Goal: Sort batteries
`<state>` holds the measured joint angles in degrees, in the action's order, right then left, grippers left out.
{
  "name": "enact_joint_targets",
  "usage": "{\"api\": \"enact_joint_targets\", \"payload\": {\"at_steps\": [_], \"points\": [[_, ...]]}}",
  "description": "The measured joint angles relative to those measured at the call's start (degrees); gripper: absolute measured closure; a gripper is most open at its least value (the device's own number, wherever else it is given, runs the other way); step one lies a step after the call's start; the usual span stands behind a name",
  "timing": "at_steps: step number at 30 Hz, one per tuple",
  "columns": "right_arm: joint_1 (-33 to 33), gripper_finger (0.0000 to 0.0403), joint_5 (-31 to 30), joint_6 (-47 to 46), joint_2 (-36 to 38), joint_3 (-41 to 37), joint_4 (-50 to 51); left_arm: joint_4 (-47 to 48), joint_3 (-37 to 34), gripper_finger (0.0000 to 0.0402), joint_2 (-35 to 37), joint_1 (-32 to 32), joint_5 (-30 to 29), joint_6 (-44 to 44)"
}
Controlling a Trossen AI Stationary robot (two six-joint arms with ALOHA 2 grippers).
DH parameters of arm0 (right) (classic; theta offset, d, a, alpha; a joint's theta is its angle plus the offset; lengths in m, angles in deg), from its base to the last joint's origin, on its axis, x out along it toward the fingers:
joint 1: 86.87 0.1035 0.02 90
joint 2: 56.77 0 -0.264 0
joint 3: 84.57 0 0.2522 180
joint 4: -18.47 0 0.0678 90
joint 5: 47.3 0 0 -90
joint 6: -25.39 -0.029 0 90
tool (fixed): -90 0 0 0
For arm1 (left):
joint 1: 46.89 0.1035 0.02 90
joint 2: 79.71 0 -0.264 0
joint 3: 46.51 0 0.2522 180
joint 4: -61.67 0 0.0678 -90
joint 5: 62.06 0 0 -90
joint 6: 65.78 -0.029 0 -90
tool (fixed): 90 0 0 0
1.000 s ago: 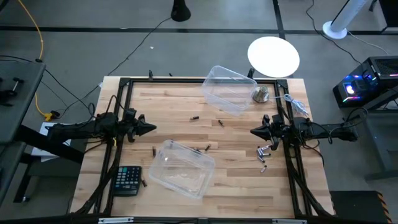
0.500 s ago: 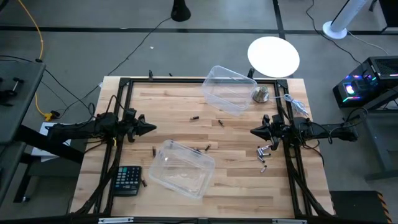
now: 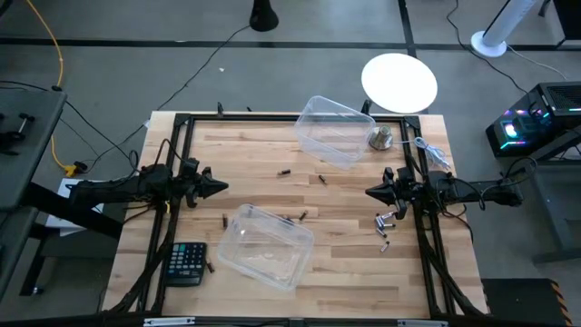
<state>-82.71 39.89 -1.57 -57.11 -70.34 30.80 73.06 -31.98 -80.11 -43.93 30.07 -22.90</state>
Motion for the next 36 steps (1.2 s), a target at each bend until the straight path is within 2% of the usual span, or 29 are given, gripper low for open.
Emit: {"api": "enact_joint_targets", "payload": {"at_steps": [5, 7, 11, 15, 16, 18, 19, 21, 23, 26, 28, 31, 33, 36], "points": [[0.0, 0.0402, 0.0, 0.0, 0.0, 0.0, 0.0, 0.0, 0.0, 0.0401, 0.0, 0.0, 0.0, 0.0], [0.0, 0.0402, -1.9, 0.1, 0.0, 0.0, -0.1, 0.0, 0.0, 0.0401, 0.0, 0.0, 0.0, 0.0], [0.0, 0.0402, -10.4, -6.6, 0.0, 0.0, -4.3, 0.0, 0.0, 0.0401, 0.0, 0.0, 0.0, 0.0], [0.0, 0.0402, -26.9, -15.3, 0.0, 0.0, -18.1, 0.0, 0.0, 0.0401, 0.0, 0.0, 0.0, 0.0], [-0.1, 0.0402, -29.4, -15.6, 0.0, 0.0, -22.8, 0.0, 0.0, 0.0401, 0.0, 0.0, 0.0, 0.0], [-0.6, 0.0402, -28.2, -12.1, -0.2, 0.0, -33.1, 0.0, 0.0, 0.0401, 0.0, 0.0, 0.0, 0.0], [-0.9, 0.0402, -24.5, -10.3, -0.4, 0.2, -37.6, 0.0, 0.0, 0.0401, 0.0, 0.0, 0.0, 0.0], [-1.1, 0.0402, -14.2, -7.5, -1.5, 3.1, -39.9, 0.0, 0.0, 0.0401, 0.0, 0.0, 0.0, 0.0], [-0.6, 0.0402, -3.8, -7.4, -3.3, 9.1, -32.6, 0.0, 0.0, 0.0401, 0.0, 0.0, 0.0, 0.0], [1.9, 0.0402, 2.7, -8.4, -10.6, 21.3, -3.9, 0.0, 0.0, 0.0401, 0.0, 0.0, 0.0, 0.0], [4.4, 0.0402, 3.6, -7.5, -17.9, 28.8, 14.5, 0.0, 0.0, 0.0401, 0.0, 0.0, 0.0, 0.0], [9.0, 0.0402, 3.9, -7.6, -28.5, 37.2, 33.9, 0.0, 0.0, 0.0401, 0.0, 0.0, 0.0, 0.0], [12.7, 0.0402, 3.9, -9.6, -35.0, 40.1, 41.8, 0.0, 0.0, 0.0401, 0.0, 0.0, 0.0, 0.0], [19.3, 0.0402, 4.3, -14.9, -43.6, 41.3, 47.6, 0.1, 0.0, 0.0401, 0.0, 0.0, 0.0, 0.0]]}}
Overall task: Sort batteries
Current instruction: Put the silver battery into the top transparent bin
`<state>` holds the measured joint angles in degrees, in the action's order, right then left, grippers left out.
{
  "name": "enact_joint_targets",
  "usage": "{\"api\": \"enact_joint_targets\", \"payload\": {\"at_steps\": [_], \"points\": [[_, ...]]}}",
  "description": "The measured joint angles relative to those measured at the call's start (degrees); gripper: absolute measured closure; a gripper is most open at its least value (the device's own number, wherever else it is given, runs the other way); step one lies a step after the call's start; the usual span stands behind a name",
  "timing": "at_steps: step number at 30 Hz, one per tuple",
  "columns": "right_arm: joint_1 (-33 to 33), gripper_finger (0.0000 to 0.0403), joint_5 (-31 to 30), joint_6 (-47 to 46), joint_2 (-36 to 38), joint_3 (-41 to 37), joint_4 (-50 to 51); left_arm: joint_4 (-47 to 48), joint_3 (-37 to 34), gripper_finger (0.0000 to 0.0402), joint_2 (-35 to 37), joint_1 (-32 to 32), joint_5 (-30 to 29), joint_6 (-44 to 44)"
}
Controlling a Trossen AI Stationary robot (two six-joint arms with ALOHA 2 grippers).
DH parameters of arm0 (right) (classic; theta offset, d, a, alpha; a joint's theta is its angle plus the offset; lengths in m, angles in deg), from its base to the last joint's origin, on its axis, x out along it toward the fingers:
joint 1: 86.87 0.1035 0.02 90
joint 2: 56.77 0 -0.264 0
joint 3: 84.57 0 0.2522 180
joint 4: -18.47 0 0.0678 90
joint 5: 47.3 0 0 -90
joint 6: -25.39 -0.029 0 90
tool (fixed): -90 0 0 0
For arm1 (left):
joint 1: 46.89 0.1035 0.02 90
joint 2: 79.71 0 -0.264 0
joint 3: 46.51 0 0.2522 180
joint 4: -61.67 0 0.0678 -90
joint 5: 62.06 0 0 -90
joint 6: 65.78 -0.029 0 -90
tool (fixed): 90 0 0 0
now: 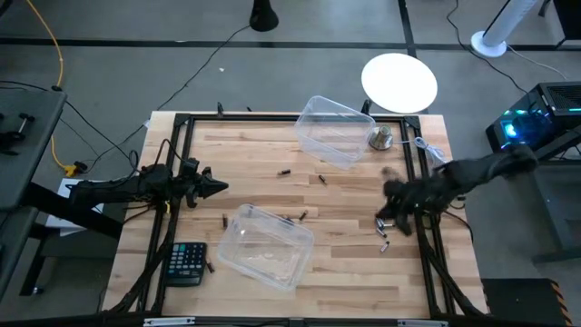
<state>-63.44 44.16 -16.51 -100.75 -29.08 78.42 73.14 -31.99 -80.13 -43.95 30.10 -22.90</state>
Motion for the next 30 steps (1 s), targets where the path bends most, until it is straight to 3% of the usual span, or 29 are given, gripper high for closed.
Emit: {"api": "enact_joint_targets", "payload": {"at_steps": [6, 13, 20, 26, 30], "points": [[11.9, 0.0377, 1.2, -16.9, -14.9, 0.1, 1.6, -0.1, 0.0, 0.0401, 0.0, 0.0, 0.0, 0.0], [14.4, 0.0308, -2.8, -38.2, -28.1, 3.9, 7.9, 0.0, 0.0, 0.0401, 0.0, 0.0, 0.0, 0.0], [12.6, 0.0252, 0.7, -43.8, -39.3, 6.4, 8.9, 0.0, 0.0, 0.0401, 0.0, 0.0, 0.0, 0.0], [9.9, 0.0247, 3.6, -42.8, -43.9, 6.4, 9.9, -0.1, 0.0, 0.0401, 0.0, 0.0, 0.0, 0.0], [8.1, 0.0247, 1.9, -41.6, -43.7, 6.4, 12.5, -0.1, 0.0, 0.0401, 0.0, 0.0, 0.0, 0.0]]}}
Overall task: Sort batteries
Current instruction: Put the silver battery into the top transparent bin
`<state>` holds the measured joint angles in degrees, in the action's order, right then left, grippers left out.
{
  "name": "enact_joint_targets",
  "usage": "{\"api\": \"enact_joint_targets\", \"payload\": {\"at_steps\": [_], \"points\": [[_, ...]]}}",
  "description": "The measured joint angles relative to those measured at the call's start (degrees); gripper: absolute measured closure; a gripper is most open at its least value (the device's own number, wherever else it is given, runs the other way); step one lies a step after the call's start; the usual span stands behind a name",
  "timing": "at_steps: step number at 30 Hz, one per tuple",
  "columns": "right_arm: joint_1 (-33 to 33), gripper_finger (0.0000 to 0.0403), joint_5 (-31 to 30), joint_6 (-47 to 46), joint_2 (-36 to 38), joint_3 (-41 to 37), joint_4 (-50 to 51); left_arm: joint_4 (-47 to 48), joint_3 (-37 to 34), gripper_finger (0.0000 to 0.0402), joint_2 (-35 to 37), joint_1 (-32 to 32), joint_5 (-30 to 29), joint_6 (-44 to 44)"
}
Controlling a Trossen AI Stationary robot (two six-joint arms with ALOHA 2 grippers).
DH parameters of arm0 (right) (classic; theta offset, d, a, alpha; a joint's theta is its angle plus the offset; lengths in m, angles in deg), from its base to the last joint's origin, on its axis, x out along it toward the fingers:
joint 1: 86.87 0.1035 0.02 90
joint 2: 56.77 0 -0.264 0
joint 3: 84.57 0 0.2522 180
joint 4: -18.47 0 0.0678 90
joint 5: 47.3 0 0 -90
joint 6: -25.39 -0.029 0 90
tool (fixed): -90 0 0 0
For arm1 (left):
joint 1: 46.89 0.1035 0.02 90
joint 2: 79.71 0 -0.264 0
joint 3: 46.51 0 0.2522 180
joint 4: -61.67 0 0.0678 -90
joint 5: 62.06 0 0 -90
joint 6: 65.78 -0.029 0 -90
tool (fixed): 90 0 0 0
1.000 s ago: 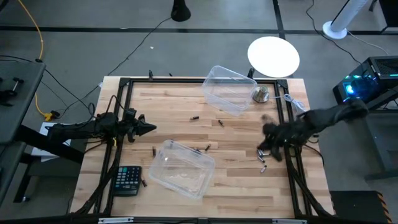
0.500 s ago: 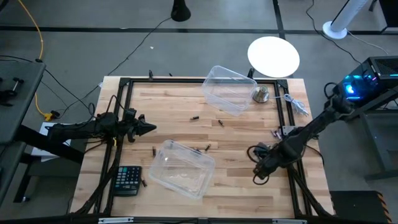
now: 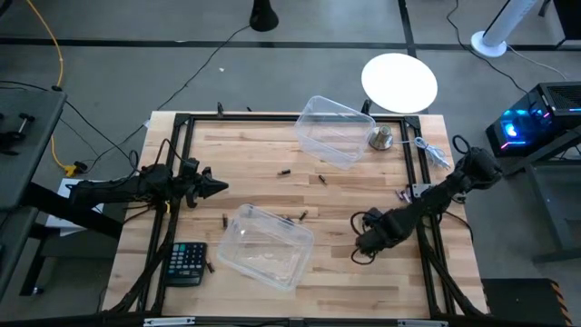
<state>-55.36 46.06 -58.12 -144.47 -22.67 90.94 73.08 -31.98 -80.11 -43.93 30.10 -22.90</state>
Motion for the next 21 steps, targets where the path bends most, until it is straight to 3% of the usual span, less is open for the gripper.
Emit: {"api": "enact_joint_targets", "payload": {"at_steps": [7, 21], "points": [[-1.8, 0.0247, 0.0, 5.5, -0.1, -2.2, -2.9, 0.0, 0.0, 0.0401, 0.0, 0.0, 0.0, 0.0], [-2.4, 0.0256, 0.3, 6.4, 0.1, -7.6, -9.2, 0.0, 0.0, 0.0401, 0.0, 0.0, 0.0, 0.0]]}}
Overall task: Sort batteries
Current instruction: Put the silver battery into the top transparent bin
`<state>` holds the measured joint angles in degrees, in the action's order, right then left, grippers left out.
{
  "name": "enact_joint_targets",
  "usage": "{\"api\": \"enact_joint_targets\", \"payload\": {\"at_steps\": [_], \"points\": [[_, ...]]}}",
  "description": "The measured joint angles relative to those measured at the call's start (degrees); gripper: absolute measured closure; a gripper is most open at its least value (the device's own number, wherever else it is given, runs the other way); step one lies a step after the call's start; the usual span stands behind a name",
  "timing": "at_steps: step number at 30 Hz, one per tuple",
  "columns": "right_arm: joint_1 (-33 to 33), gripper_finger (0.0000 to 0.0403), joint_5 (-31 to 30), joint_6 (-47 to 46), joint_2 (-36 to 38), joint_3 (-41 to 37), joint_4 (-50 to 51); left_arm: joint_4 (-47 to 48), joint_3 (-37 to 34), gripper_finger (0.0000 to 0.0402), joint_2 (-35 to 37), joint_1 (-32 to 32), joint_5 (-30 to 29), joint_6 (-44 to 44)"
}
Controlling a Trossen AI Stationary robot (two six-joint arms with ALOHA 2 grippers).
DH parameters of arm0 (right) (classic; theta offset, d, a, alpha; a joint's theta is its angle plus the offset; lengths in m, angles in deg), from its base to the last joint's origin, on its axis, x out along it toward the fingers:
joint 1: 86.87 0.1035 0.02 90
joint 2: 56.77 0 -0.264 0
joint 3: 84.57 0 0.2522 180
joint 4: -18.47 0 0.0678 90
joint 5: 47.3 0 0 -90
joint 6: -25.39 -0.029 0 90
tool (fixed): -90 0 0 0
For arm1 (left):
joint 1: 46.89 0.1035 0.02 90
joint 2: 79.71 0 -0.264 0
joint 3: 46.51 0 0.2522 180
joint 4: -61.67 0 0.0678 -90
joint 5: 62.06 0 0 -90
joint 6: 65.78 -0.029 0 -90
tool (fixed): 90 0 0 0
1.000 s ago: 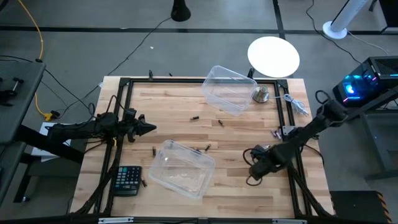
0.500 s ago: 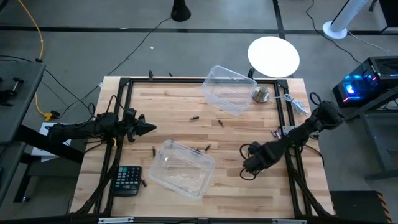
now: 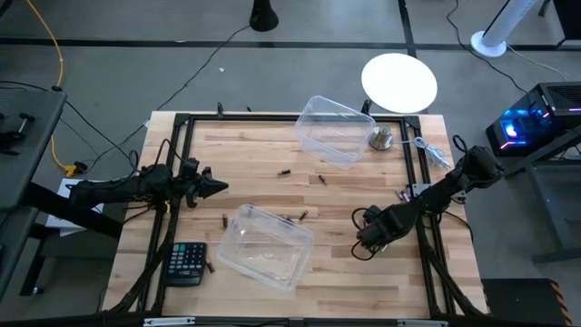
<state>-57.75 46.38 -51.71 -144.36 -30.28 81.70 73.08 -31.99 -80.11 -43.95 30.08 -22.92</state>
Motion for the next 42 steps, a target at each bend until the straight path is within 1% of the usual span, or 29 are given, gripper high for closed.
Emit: {"api": "enact_joint_targets", "payload": {"at_steps": [2, 4, 6, 7, 11, 13, 15, 18, 19, 22, 26, 29, 32, 33, 35, 38, 42], "points": [[0.0, 0.028, 0.0, 0.3, 0.0, 0.0, -0.4, 0.0, 0.0, 0.0401, 0.0, 0.0, 0.0, 0.0], [0.0, 0.0322, 0.2, 0.6, 0.0, 0.0, -1.0, 0.0, 0.0, 0.0401, 0.0, 0.0, 0.0, 0.0], [0.0, 0.0373, 0.3, 0.7, -0.1, 0.0, -1.0, 0.1, 0.0, 0.0401, 0.0, 0.0, 0.0, 0.0], [0.0, 0.0385, 0.4, 0.9, -0.1, 0.0, -1.0, 0.0, 0.0, 0.0401, 0.0, 0.0, 0.0, 0.0], [0.4, 0.0386, 1.4, 2.2, 0.1, 2.2, 1.5, 0.0, 0.0, 0.0401, 0.0, 0.0, 0.0, 0.0], [0.6, 0.0395, 1.8, 3.0, 1.4, 5.4, 4.6, 0.0, 0.0, 0.0401, 0.0, 0.0, 0.0, 0.0], [0.6, 0.0395, 0.2, 3.8, 3.1, 9.4, 5.6, 0.0, 0.0, 0.0401, 0.0, 0.0, 0.0, 0.0], [0.3, 0.0398, -7.0, 4.7, 4.6, 15.2, 5.5, 0.1, 0.0, 0.0401, 0.0, 0.0, 0.0, 0.0], [0.0, 0.0398, -9.6, 5.8, 4.8, 17.5, 4.1, 0.0, 0.0, 0.0401, 0.0, 0.0, 0.0, 0.0], [-1.3, 0.0399, -14.9, 11.2, 4.4, 23.6, 0.3, 0.0, 0.0, 0.0401, 0.0, 0.0, 0.0, 0.0], [-3.5, 0.04, -21.1, 19.2, 3.4, 29.4, -6.1, 0.1, 0.0, 0.0401, 0.0, 0.0, 0.0, 0.0], [-6.0, 0.04, -26.5, 22.6, 3.2, 32.9, -4.2, 0.5, 0.0, 0.0401, 0.0, 0.0, 0.0, 0.0], [-12.1, 0.0401, -35.1, 25.0, 3.5, 36.0, 3.0, 1.2, 0.0, 0.0401, 0.0, 0.0, 0.0, 0.0], [-14.9, 0.0401, -37.1, 26.2, 3.6, 37.0, 3.6, 1.2, 0.0, 0.0401, -0.1, 0.0, 0.0, 0.0], [-20.9, 0.0401, -39.3, 29.5, 3.7, 38.0, 3.3, 1.2, 0.0, 0.0401, -0.1, 0.0, 0.0, 0.0], [-30.8, 0.0401, -39.3, 35.0, 3.1, 37.2, -0.4, 1.2, 0.0, 0.0401, -0.1, 0.0, 0.0, 0.0], [-44.0, 0.0401, -35.5, 36.9, 1.5, 35.4, -1.7, 1.2, 0.0, 0.0401, -0.1, 0.0, 0.0, 0.0]]}}
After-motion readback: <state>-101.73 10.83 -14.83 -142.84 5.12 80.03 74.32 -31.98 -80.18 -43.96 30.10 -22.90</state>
